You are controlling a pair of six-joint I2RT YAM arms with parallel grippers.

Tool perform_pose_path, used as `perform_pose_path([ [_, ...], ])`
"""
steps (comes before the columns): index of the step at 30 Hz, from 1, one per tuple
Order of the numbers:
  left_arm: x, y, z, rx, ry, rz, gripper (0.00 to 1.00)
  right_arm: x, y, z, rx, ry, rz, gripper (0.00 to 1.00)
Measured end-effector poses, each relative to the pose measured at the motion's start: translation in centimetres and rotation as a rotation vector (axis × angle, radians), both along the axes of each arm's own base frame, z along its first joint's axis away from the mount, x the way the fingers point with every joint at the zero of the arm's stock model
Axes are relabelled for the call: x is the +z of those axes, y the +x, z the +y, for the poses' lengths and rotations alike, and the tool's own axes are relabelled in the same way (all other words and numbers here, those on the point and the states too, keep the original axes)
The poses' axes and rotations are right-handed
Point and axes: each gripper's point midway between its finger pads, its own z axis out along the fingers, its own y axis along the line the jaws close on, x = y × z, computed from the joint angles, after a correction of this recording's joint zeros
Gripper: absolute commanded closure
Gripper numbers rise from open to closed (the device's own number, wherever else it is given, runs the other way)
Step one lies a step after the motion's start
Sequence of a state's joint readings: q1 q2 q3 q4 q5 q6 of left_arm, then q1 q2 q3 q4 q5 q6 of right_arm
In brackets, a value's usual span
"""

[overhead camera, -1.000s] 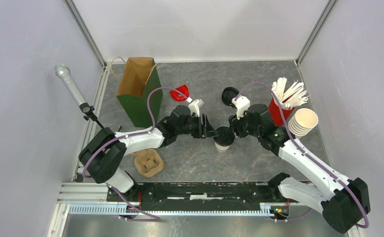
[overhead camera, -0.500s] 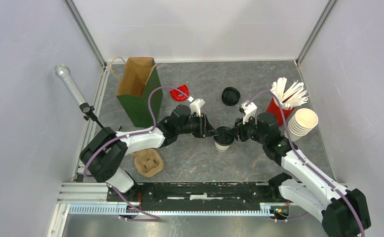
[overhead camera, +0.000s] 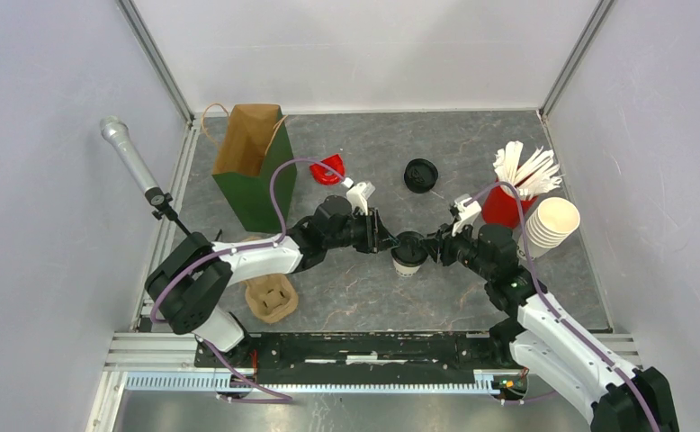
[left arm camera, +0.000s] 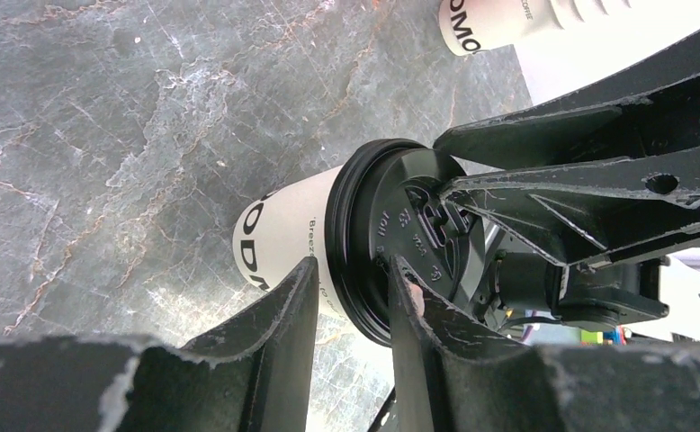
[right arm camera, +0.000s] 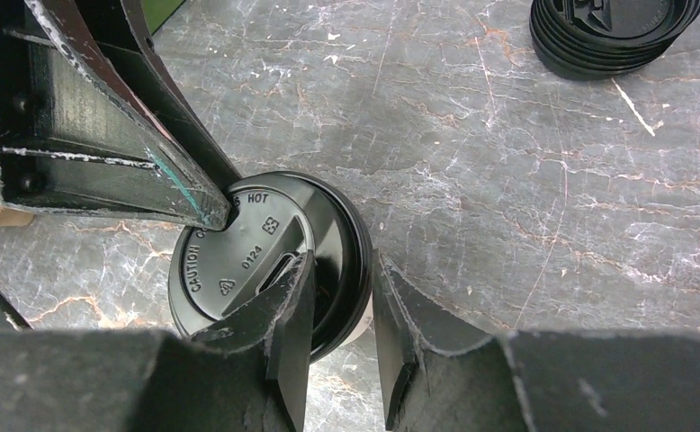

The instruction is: Pack the takeout coffee

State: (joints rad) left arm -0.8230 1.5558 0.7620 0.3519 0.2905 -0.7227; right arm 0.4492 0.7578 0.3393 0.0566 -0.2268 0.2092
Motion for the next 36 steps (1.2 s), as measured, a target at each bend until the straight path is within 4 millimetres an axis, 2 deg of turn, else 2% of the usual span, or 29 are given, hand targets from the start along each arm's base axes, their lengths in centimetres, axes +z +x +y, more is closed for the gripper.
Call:
perform_pose_path([
  [12,-0.6,-0.3,-1.2,0.059,0.001,-0.018,0.61,-0.2,-0.3,-0.3,-0.044,0.075,-0.015,0.67],
  [17,-0.1,-0.5,-1.1,0.064,-0.034,-0.041,0.52,-0.1,-0.3,-0.2,-0.046,0.098,-0.022,0.66],
  [19,-0.1,-0.9,-0.9,0.055,-0.043,-0.042,0.48,0.0,-0.5,0.0,-0.034,0.111,-0.016,0.66],
  [25,0.0,-2.7,-0.9,-0.015,-0.048,-0.013,0.48,-0.1,-1.1,0.9,0.009,0.148,0.02,0.66],
  [36,0.2,-3.7,0.5,-0.006,0.03,0.026,0.46,-0.1,-1.4,2.7,0.117,0.172,0.051,0.66],
])
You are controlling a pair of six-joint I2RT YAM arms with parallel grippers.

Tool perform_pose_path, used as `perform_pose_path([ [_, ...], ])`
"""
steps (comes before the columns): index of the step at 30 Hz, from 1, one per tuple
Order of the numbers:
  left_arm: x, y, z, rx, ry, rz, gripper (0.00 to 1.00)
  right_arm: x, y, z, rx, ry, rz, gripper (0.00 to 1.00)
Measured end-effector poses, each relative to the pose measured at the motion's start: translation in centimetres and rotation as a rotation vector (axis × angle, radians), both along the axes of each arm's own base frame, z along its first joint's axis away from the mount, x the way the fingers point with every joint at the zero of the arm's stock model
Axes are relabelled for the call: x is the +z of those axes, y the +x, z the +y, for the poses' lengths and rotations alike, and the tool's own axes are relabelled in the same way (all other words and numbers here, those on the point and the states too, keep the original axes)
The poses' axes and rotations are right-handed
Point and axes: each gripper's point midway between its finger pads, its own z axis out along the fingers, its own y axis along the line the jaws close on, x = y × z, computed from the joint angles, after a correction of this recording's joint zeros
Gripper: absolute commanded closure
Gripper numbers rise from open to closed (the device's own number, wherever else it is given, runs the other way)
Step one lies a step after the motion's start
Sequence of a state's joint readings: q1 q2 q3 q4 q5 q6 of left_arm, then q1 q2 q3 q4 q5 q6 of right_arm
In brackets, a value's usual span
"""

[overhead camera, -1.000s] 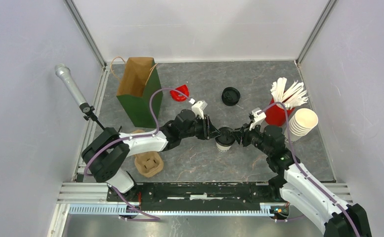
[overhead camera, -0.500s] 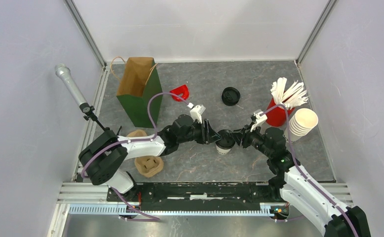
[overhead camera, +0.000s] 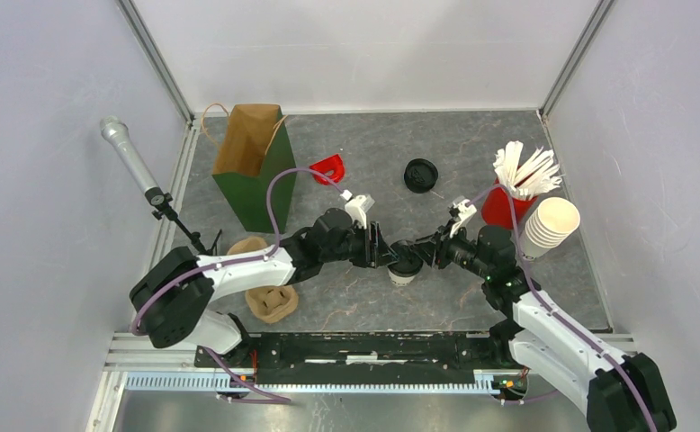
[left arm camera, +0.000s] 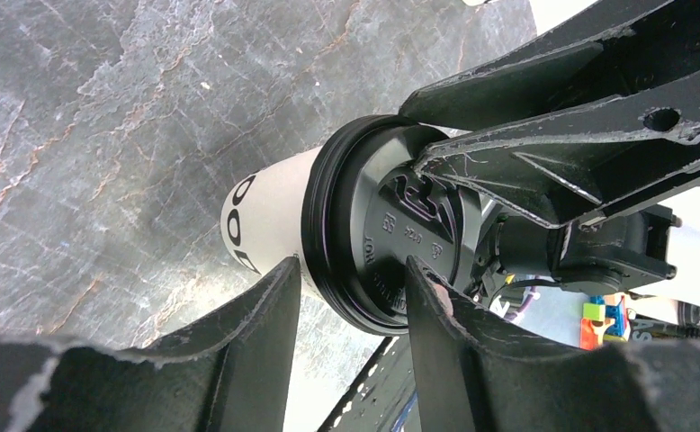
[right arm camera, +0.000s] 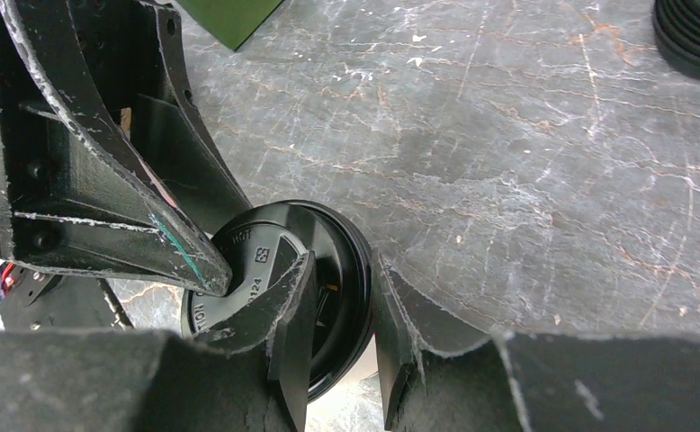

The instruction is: Pack the takeout coffee

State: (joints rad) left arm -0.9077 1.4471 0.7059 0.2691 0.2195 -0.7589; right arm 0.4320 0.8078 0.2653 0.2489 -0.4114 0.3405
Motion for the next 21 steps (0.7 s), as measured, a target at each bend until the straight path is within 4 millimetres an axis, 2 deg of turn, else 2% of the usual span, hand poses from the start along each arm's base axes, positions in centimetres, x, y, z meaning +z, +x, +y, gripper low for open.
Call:
perform_pose_path([
  [10,-0.3,-0.3,0.9,0.015,0.034,0.0,0.46,0.4,0.3,1.7,0.106,0.009,-0.023,0.64],
  [15,-0.2,-0.3,0.8,0.023,0.037,-0.009,0.47,0.3,0.3,1.6,0.111,-0.023,-0.002,0.49],
  [17,-0.3,-0.3,0.7,0.028,0.041,-0.015,0.48,0.3,0.5,1.2,0.09,-0.044,0.014,0.41],
  [21,-0.3,-0.3,0.6,0.038,0.047,-0.024,0.49,0.2,0.6,0.2,0.03,-0.092,0.055,0.32],
])
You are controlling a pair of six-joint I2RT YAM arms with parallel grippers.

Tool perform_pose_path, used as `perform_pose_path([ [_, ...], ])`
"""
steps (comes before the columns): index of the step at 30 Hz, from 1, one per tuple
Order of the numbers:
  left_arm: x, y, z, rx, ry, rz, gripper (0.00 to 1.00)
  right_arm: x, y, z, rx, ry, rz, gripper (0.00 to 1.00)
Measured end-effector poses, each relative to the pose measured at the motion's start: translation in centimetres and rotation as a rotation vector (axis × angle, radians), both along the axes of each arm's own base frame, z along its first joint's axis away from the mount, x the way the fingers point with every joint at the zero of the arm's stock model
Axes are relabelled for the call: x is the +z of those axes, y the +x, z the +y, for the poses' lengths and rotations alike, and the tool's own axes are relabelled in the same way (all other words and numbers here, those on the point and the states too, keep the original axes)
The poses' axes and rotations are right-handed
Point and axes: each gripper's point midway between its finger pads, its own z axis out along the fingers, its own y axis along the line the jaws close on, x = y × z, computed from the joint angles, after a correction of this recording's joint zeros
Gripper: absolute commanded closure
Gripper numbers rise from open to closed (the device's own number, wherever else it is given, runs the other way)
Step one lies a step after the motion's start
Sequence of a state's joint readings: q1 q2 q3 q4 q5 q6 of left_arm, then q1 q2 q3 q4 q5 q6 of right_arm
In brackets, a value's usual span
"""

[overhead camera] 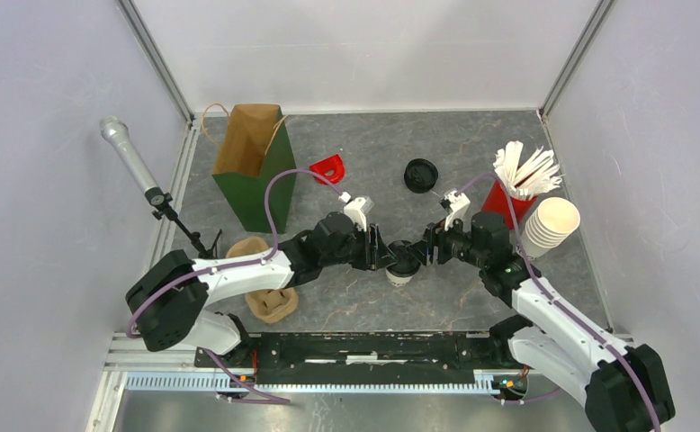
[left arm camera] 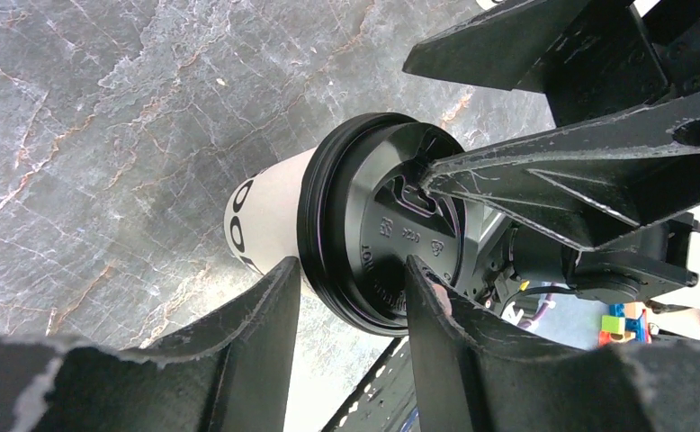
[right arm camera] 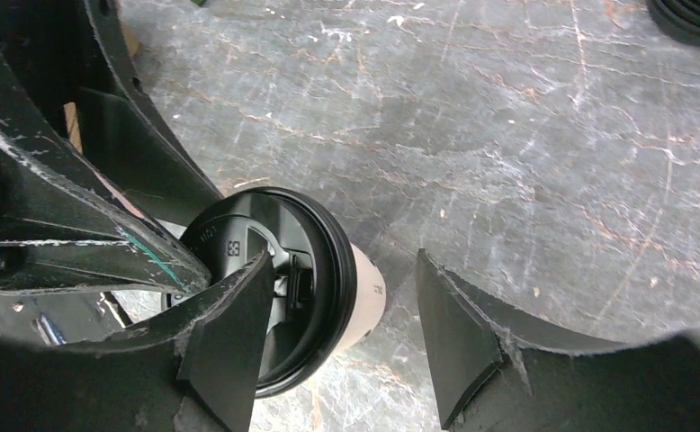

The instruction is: Pack the takeout coffee

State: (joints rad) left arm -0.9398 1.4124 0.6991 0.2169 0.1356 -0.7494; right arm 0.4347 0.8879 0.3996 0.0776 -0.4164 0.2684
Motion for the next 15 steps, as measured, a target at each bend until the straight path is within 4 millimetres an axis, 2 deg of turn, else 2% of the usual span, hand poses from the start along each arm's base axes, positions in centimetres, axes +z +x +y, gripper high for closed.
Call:
perform_pose_path([
  [8,0.1,0.0,0.0,0.014,0.007,-0.012,0.49,0.6,-0.8,-1.3,-0.067,-0.028,0.07,0.2],
  [15,0.1,0.0,0.0,0.019,0.01,-0.016,0.49,1.6,-2.3,-1.0,-0.051,0.024,0.095,0.25],
])
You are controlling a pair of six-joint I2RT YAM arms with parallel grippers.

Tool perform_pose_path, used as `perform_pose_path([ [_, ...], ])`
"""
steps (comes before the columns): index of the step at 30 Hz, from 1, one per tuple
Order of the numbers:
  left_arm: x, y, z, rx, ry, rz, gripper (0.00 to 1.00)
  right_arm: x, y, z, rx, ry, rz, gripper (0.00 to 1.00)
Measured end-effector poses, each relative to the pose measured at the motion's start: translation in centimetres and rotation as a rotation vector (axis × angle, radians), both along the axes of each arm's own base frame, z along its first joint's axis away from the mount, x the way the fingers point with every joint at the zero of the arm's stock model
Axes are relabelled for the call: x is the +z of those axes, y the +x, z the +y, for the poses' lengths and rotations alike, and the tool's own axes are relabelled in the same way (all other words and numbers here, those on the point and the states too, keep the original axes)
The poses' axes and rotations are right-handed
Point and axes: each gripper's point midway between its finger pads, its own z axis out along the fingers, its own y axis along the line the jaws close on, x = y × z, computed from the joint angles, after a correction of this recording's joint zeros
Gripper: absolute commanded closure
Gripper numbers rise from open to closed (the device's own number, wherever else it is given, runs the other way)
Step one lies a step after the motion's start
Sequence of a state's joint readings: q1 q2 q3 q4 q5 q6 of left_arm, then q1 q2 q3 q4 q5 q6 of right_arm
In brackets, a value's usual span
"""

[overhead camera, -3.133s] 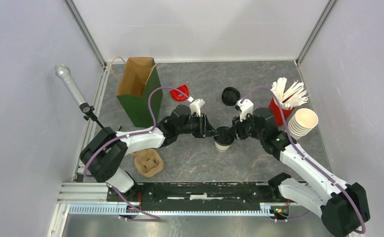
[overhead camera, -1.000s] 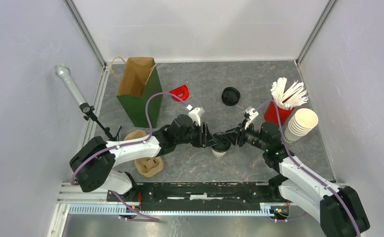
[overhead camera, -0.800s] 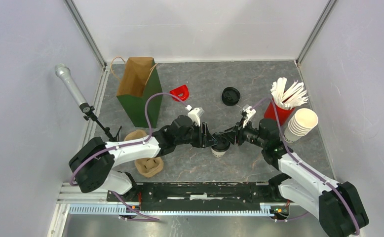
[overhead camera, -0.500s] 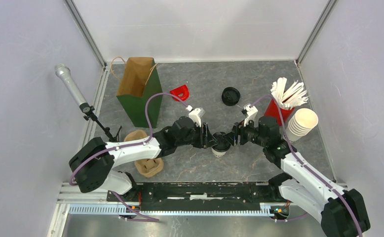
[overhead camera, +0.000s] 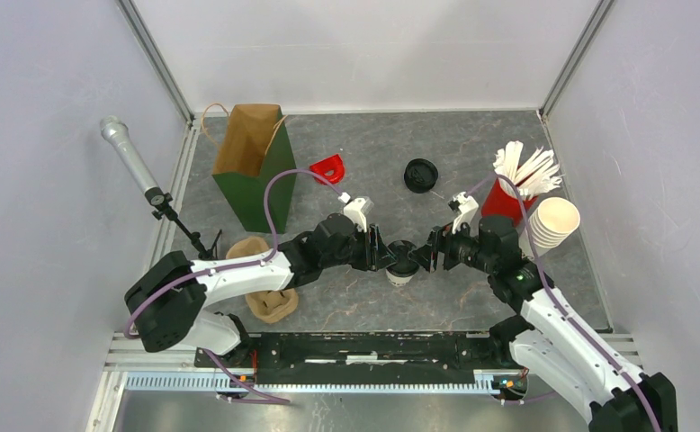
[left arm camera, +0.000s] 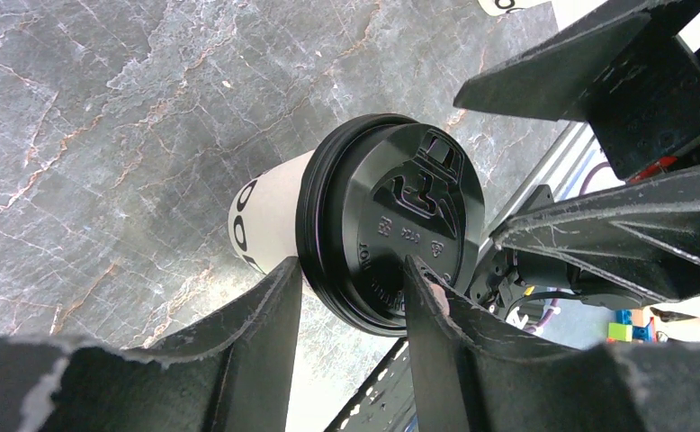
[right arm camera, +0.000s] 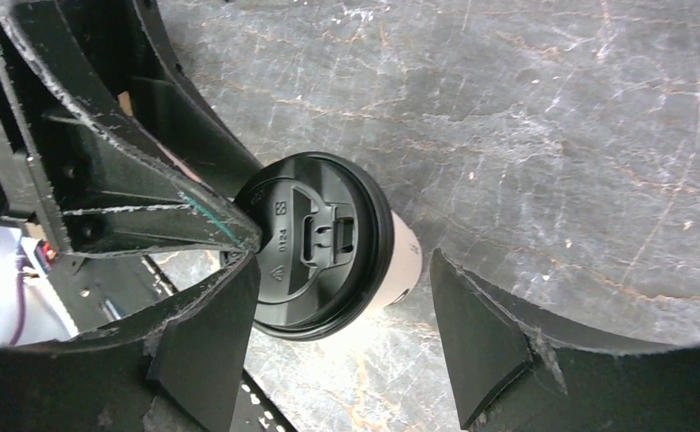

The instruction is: Pack the takeout coffee

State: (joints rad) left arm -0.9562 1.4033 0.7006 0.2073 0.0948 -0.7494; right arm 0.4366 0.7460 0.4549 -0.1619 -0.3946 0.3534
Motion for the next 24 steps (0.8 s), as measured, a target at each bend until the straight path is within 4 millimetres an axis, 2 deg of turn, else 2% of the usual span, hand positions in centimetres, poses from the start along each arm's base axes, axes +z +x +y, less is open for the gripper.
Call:
perform_pose_path([
  [4,0.0,0.0,0.0,0.003,0.002,-0.002,0.5,-0.3,-0.7,0.3,0.016,0.025,0.031,0.32],
  [10,0.0,0.0,0.0,0.006,0.005,-0.005,0.5,-2.3,-1.8,0.9,0.036,0.07,0.102,0.41],
  [24,-0.2,0.0,0.1,0.02,0.017,-0.01,0.51,-3.3,-1.8,1.2,0.026,0.189,-0.003,0.5],
])
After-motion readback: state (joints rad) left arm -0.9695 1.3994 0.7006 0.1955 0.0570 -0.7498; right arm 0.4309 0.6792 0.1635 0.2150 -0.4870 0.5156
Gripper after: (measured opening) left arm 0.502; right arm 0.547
